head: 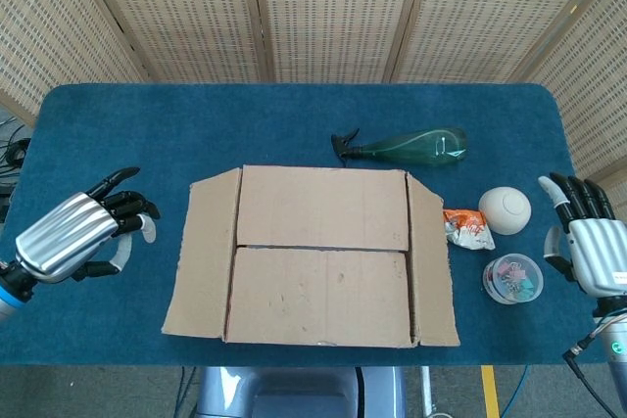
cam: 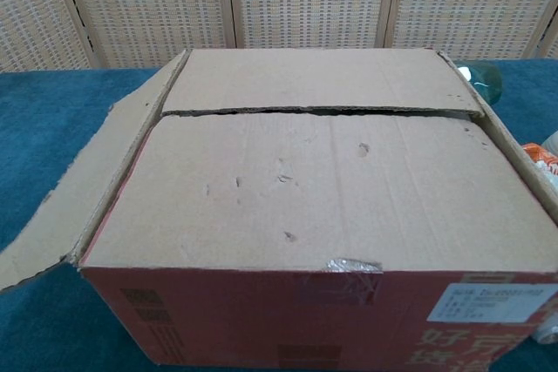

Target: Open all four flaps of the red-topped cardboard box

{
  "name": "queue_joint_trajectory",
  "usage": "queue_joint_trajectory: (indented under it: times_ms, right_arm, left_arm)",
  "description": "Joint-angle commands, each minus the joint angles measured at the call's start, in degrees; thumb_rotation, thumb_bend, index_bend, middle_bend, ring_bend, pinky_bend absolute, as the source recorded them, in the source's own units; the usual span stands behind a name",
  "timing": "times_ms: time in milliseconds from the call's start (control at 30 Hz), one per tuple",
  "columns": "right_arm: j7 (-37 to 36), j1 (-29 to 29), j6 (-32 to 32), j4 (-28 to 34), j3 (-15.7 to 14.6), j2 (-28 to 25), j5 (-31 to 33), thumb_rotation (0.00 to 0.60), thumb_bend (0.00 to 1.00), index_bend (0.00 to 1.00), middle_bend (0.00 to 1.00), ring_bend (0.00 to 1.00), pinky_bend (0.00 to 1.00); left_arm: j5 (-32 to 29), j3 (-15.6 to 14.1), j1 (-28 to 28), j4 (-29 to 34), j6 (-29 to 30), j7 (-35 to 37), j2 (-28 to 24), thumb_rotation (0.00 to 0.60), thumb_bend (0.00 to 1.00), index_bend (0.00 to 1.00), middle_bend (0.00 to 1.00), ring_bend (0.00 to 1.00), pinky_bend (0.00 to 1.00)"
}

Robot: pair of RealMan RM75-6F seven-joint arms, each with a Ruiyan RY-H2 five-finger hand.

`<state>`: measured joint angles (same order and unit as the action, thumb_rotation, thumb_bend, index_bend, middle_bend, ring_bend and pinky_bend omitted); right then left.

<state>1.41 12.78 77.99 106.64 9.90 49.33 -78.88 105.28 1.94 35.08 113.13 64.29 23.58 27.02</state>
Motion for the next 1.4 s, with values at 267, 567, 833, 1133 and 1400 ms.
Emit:
queue_joint_trajectory:
  times_ms: [267, 567, 833, 1133, 1400]
  right_arm:
    - [-0.5, -0.9, 1.2, -0.2, -0.5, 0.3, -0.4, 0.600, 0.82, 0.05, 0.07, 0.00, 0.03]
    - [-0.6, -1.4, 1.5, -1.2, -1.1, 2.0, -0.6, 0.600, 0.78, 0.05, 0.06, 0.00, 0.02]
    - [0.5, -2.0, 3.0, -3.4, -1.5, 4.5, -1.1, 0.600, 0.73, 0.04, 0.04, 0.00, 0.00]
    - [0.7, -3.2, 5.4, -7.1, -2.2, 7.9, -2.3, 0.600, 0.52, 0.03, 0.01, 0.00, 0.00]
    - [0.9, -3.9, 7.5, -10.1, -2.7, 10.9, -4.1, 0.600, 0.50, 0.02, 0.01, 0.00, 0.00]
  left_arm:
    - [-11.0, 4.0, 0.5, 4.9, -4.5, -20.3, 10.1, 0.416, 0.26, 0.13, 0.03, 0.04, 0.00]
    - [-21.8, 6.4, 2.9, 7.6, -6.8, -39.0, 22.2, 0.415, 0.23, 0.04, 0.00, 0.00, 0.00]
    - [-29.7, 7.0, 5.3, 6.7, -7.2, -48.8, 31.9, 0.413, 0.19, 0.00, 0.00, 0.00, 0.00]
    - [-37.1, 7.6, 7.9, 4.7, -4.8, -58.5, 40.4, 0.405, 0.16, 0.00, 0.00, 0.00, 0.00]
    - [-42.7, 8.8, 10.8, 2.9, -3.1, -64.0, 45.9, 0.405, 0.16, 0.00, 0.00, 0.00, 0.00]
